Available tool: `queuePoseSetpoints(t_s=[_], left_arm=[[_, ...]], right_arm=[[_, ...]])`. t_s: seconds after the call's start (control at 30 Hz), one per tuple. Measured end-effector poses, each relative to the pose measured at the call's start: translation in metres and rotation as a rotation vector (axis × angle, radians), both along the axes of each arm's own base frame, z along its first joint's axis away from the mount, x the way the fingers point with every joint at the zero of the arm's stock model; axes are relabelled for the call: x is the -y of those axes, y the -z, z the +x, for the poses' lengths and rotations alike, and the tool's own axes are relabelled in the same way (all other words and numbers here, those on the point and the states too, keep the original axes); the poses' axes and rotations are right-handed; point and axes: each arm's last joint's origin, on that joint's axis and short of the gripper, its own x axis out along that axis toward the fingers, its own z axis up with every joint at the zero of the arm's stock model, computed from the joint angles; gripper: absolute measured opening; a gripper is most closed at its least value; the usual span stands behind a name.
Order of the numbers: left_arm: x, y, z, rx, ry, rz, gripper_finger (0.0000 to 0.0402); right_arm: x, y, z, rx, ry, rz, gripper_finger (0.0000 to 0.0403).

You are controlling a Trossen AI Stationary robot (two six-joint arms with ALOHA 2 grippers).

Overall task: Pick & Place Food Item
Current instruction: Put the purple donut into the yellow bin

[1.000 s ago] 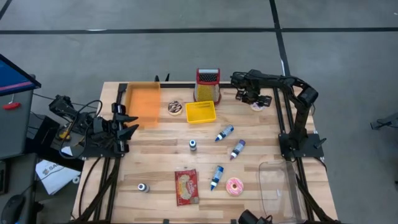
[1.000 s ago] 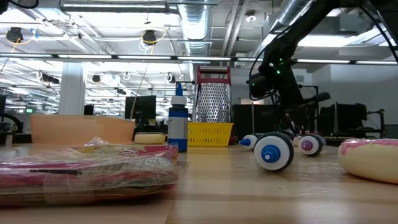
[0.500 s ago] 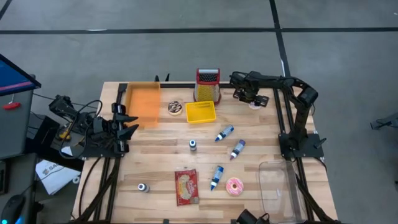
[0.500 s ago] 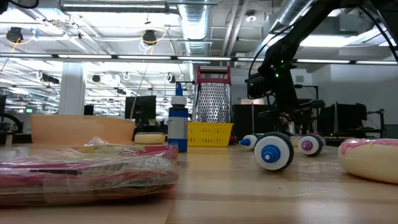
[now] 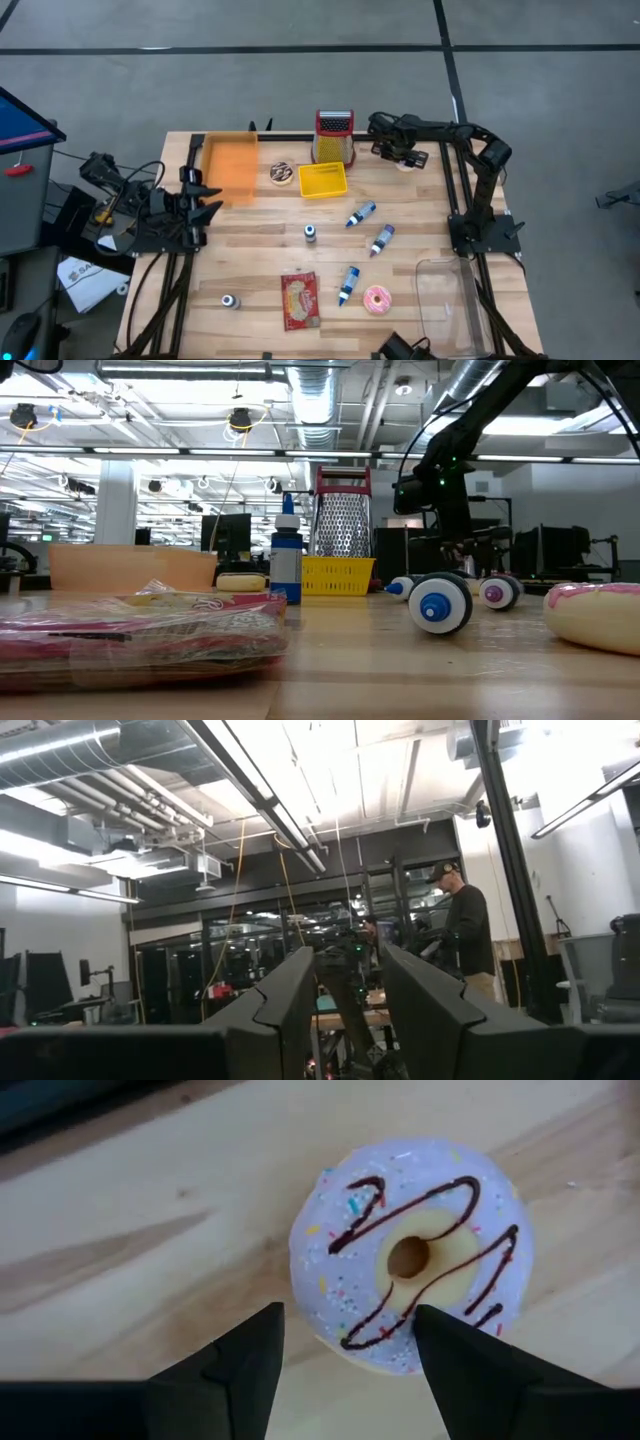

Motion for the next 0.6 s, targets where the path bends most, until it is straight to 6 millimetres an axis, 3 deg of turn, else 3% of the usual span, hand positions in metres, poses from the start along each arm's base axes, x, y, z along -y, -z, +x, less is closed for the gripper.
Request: queuePoseSetpoints(t_s=[0.2, 0.6], left_arm=[[0.002, -0.001, -0.001, 0.001, 0.013, 0.019, 0.0117], [0.004, -0.001, -0.002, 0.001, 0.032, 0.022, 0.0117]], right_arm=[[-0.005, 0.000, 0.004, 0.015, -0.017, 0.015, 0.0217], [-0.042, -0.003, 0.040, 0.065, -0.158, 0.036, 0.0217]])
